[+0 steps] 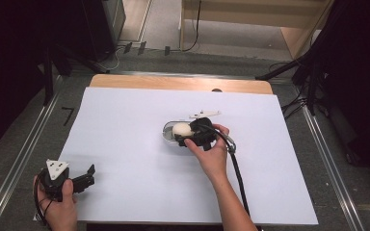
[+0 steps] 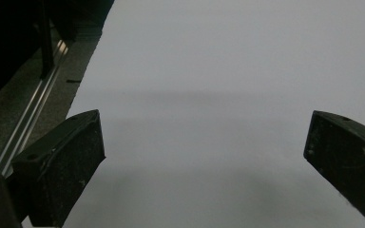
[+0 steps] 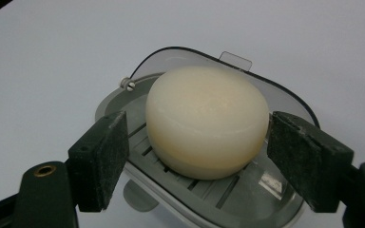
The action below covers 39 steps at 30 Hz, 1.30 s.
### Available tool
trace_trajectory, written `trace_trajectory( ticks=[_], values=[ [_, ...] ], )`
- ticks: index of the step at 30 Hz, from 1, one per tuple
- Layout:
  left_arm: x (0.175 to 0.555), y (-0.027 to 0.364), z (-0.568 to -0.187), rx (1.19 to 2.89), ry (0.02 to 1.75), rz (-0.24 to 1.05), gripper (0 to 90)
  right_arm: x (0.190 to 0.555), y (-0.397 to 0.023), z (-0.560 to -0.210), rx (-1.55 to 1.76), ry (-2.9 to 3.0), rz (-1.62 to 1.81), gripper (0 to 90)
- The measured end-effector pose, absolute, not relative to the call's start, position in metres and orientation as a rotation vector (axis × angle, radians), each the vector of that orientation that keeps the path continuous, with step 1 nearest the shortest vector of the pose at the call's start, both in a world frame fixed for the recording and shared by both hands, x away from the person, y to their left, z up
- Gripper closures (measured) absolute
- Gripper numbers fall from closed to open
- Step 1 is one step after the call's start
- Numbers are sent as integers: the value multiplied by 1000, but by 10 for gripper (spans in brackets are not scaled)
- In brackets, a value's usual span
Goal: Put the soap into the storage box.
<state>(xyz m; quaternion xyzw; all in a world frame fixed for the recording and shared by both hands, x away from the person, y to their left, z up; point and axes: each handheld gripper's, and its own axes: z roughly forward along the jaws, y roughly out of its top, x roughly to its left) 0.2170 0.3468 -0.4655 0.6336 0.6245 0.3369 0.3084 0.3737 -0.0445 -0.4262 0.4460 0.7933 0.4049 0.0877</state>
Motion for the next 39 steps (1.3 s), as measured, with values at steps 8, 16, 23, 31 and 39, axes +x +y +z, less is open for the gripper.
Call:
trace_trajectory(
  ticks=[8,16,23,31,39],
  values=[
    [217,347,-466,1675,1651,893,1,368,-58,-419,1332,2334,1243,227],
    [217,346,-466,1676,1652,894,1,363,-77,-419,1351,2306,1254,228],
    [217,346,-466,1678,1655,896,1,358,-91,-420,1367,2281,1257,231],
    [217,346,-466,1676,1653,895,1,353,-107,-424,1383,2267,1244,232],
    [217,346,-466,1681,1651,897,1,348,-121,-429,1400,2251,1244,231]
  ],
)
